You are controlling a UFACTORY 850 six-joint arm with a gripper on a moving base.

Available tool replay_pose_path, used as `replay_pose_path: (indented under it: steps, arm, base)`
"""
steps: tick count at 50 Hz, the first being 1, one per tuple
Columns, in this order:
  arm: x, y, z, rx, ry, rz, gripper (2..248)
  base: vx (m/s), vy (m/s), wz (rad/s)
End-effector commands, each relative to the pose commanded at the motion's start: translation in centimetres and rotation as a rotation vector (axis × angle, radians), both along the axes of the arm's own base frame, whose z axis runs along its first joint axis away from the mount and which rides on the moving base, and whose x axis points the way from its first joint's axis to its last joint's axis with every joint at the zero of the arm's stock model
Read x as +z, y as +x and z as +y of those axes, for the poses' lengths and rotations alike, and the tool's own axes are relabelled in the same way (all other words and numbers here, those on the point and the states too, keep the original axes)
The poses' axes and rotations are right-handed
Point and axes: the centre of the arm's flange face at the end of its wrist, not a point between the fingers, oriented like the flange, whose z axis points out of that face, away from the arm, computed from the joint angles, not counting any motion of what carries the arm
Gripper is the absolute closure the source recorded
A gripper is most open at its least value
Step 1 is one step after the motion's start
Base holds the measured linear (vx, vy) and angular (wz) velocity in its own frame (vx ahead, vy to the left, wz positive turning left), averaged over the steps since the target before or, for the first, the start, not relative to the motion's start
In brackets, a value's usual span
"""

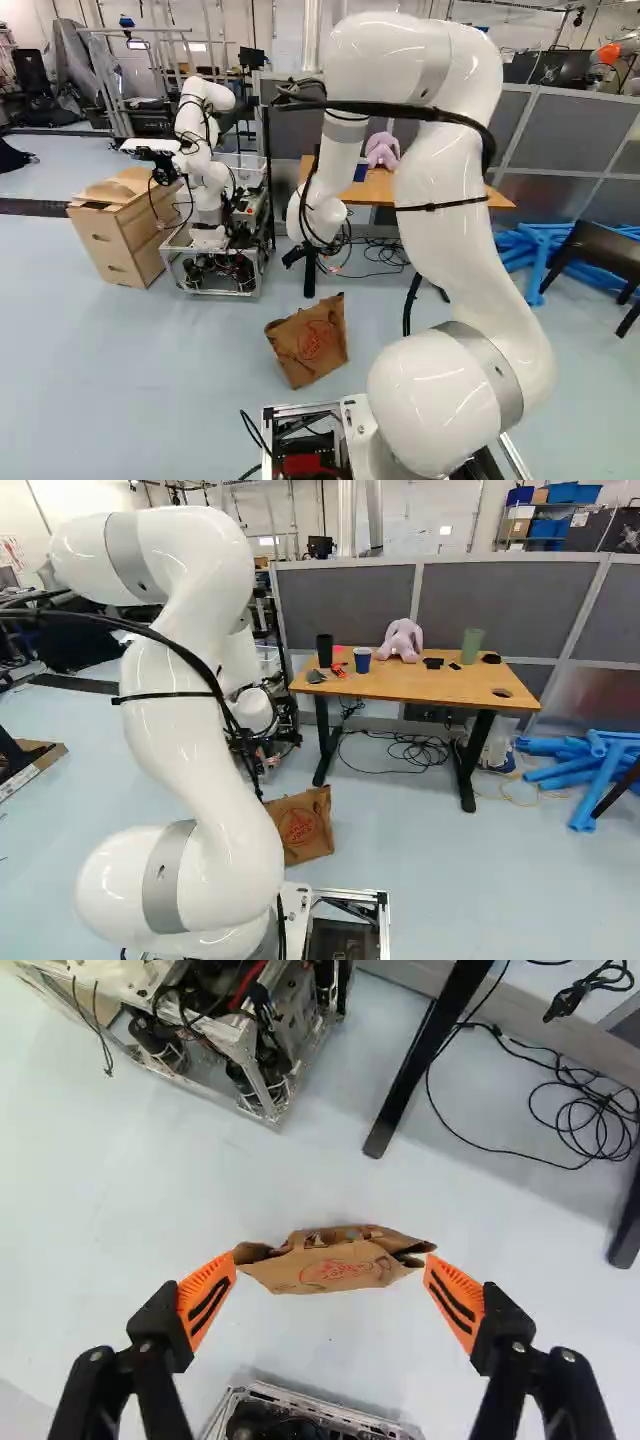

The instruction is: Pick up the bag on the ground and place it on the table

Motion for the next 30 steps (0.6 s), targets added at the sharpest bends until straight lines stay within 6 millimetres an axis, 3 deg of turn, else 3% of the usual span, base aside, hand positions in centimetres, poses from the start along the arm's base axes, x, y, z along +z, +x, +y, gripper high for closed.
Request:
replay_pose_path:
  steps: [30]
  arm:
    - [-4.1, 1.0, 0.2, 0.062, -0.039, 0.045, 3]
  base:
    - [0.000, 0.000, 0.000]
